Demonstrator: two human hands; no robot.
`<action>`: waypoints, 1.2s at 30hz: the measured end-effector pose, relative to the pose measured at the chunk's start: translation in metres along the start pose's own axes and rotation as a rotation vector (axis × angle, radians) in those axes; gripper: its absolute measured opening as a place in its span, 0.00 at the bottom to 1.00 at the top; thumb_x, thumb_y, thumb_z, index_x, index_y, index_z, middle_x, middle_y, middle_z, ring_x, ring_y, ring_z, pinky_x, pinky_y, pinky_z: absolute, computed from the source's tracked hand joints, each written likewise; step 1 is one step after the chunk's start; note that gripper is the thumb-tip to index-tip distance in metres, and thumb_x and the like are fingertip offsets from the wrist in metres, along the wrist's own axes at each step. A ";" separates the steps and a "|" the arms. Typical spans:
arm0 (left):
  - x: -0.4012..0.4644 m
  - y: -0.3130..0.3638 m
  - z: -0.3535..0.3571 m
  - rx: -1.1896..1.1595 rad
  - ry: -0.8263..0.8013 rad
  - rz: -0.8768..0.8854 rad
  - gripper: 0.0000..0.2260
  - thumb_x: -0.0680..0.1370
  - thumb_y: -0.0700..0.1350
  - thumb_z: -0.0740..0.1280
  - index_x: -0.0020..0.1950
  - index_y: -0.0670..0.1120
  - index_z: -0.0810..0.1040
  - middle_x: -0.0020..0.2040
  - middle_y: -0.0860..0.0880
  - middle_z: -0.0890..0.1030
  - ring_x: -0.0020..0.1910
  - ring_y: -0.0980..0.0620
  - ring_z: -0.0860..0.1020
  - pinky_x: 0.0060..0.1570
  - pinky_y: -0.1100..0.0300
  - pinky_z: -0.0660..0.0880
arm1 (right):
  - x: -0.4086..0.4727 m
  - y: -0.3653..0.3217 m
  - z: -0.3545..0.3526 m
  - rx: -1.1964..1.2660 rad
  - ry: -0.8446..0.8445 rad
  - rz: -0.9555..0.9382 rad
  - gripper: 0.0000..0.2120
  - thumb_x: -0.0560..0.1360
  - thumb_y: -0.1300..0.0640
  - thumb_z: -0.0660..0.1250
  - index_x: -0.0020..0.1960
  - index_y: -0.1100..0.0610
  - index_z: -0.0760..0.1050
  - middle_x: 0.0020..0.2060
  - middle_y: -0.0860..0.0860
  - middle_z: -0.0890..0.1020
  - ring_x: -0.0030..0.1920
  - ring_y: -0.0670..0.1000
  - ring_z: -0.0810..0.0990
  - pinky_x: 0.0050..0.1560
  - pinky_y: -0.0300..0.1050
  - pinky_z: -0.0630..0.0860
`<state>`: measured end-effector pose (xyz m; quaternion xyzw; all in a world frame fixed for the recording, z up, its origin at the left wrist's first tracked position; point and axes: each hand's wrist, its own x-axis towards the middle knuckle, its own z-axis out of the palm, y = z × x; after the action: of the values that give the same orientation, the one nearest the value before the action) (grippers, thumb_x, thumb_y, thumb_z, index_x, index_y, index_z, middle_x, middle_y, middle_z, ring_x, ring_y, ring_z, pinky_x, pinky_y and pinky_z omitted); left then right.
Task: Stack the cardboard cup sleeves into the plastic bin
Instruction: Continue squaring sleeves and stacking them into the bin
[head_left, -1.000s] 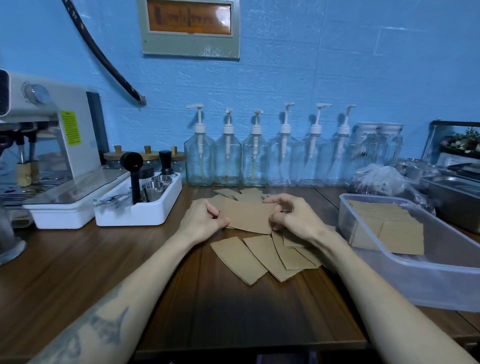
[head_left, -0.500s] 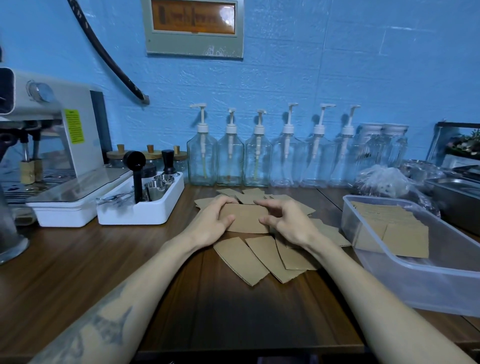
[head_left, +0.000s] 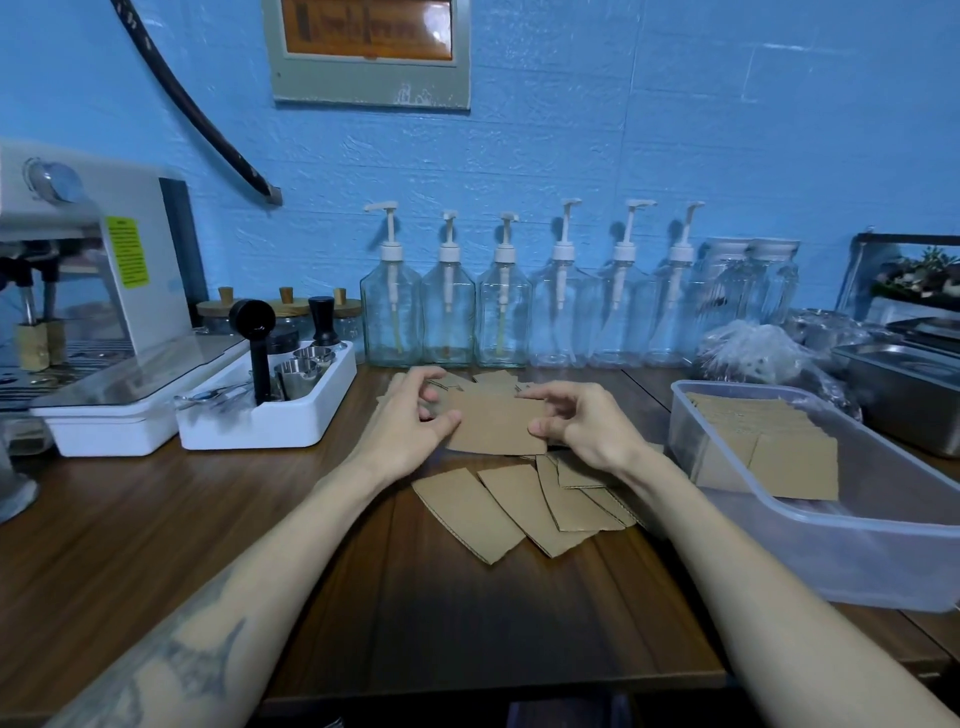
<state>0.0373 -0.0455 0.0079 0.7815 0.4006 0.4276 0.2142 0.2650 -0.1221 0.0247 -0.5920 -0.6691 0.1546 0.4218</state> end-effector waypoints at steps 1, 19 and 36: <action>0.000 -0.001 0.000 0.005 -0.052 -0.003 0.22 0.76 0.48 0.71 0.68 0.55 0.70 0.53 0.50 0.74 0.47 0.53 0.75 0.45 0.66 0.71 | -0.001 -0.002 0.001 0.008 -0.016 -0.005 0.18 0.74 0.63 0.73 0.61 0.51 0.80 0.37 0.55 0.78 0.38 0.48 0.78 0.46 0.38 0.77; -0.029 -0.020 -0.033 -0.015 -0.189 0.021 0.14 0.78 0.43 0.70 0.59 0.56 0.73 0.55 0.49 0.79 0.52 0.45 0.78 0.59 0.50 0.74 | -0.040 -0.004 -0.016 -0.617 -0.245 0.184 0.31 0.76 0.36 0.65 0.73 0.53 0.70 0.70 0.51 0.68 0.73 0.54 0.63 0.71 0.60 0.65; -0.039 -0.027 -0.036 0.067 -0.192 0.031 0.15 0.80 0.48 0.67 0.64 0.57 0.69 0.57 0.53 0.79 0.48 0.60 0.76 0.46 0.65 0.71 | -0.036 -0.011 -0.025 -0.445 -0.089 0.050 0.19 0.79 0.67 0.62 0.64 0.50 0.78 0.50 0.50 0.74 0.58 0.53 0.74 0.62 0.52 0.70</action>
<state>-0.0170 -0.0617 -0.0104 0.8317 0.3802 0.3404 0.2186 0.2748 -0.1653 0.0337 -0.6795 -0.6898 0.0394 0.2468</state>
